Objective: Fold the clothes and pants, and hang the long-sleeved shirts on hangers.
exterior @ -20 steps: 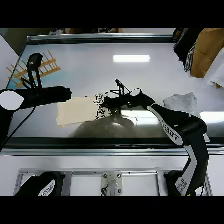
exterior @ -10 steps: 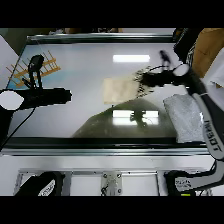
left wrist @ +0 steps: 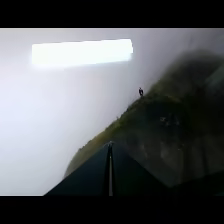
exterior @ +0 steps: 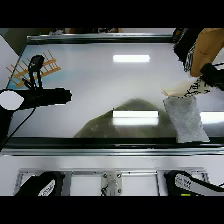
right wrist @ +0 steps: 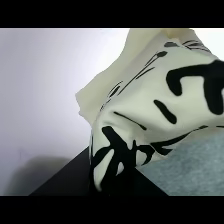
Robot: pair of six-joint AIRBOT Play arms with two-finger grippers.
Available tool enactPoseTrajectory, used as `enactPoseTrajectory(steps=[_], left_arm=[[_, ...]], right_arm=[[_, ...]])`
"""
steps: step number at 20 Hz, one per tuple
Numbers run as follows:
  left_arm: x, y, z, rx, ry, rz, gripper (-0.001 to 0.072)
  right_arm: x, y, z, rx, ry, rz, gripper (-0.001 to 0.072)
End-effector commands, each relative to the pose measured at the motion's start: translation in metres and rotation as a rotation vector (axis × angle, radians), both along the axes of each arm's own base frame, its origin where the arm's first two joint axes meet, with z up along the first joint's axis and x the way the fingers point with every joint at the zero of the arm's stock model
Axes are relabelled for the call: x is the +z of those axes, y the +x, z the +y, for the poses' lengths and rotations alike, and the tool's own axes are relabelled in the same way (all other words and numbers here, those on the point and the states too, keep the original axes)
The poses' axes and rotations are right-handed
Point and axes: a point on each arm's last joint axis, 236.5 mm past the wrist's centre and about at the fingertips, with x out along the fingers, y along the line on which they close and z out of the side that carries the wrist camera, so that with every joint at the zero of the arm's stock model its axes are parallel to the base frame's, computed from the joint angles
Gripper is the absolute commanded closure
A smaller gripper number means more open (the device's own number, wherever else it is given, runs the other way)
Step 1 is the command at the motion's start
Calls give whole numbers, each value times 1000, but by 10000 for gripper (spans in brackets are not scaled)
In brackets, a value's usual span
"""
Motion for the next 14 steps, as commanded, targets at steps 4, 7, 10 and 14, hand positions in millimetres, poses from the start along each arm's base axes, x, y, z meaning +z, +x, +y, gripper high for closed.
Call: enactPoseTrajectory(steps=[4,7,10,14], left_arm=[[-3,-4,-1,-8,4,19,702],[-5,-6,-1,-13,6,30,701],[-7,-11,-1,-21,10,49,701],[-12,-18,-2,-44,22,80,701]], right_arm=[[6,-51,-19,-248,45,79,702],[4,-69,-8,-294,22,123,702],[-3,-93,1,-314,-54,222,702],[-25,-123,6,-347,-126,366,702]])
